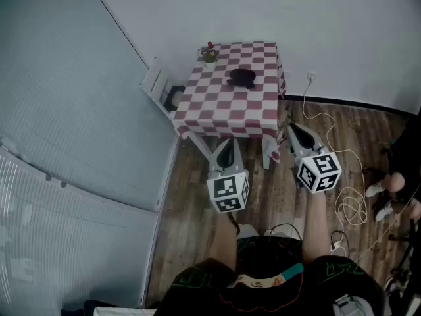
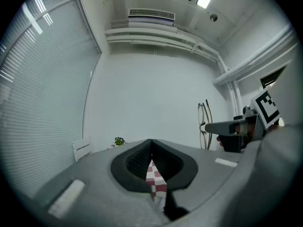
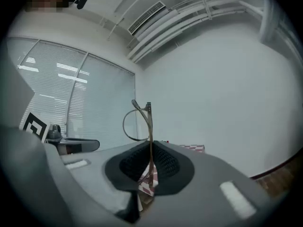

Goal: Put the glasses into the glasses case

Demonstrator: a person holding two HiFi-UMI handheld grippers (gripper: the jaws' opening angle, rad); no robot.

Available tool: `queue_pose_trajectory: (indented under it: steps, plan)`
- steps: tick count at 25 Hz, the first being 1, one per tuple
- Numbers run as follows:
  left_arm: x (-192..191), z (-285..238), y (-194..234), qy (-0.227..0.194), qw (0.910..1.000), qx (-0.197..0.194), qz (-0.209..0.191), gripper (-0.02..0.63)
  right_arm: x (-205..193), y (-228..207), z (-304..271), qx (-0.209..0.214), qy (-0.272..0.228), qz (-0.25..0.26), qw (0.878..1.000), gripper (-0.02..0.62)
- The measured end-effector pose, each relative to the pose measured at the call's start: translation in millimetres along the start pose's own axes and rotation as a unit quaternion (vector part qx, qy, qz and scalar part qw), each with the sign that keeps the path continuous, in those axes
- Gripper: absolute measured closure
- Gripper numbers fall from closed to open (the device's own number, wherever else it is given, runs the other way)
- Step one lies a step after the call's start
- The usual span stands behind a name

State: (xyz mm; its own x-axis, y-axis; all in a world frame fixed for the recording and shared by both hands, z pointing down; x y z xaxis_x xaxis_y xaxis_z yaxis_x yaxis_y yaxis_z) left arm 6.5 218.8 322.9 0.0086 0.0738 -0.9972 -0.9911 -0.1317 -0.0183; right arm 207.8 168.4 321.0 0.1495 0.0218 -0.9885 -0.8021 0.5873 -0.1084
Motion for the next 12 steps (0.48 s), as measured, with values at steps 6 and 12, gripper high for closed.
queue_pose_trajectory:
  steps: [6, 12]
  plan:
    - [2, -8, -7, -0.001, 1.0, -0.006, -0.004, 0.597, 11, -12, -3, -0.002, -0.021, -0.004, 1.0, 0.575]
    - [9, -16, 4, -0.007, 1.0, -0.001, -0.004, 0.597, 16, -19, -15, -0.001, -0.025, -0.012, 1.0, 0.575]
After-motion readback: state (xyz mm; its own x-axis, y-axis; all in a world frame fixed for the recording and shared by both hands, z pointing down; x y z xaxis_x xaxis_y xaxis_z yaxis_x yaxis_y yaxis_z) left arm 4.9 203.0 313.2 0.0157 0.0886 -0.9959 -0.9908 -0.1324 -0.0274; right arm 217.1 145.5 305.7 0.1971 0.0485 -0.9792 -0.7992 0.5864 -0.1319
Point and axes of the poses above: the fingertips, and each gripper's own axes: z backward along the fingers, y to its left, x out of its top, the point moved 4 cm from there along z, backward along the fingers, and after that the axes turned 6 degrees about -y, right-handed, at the moved point
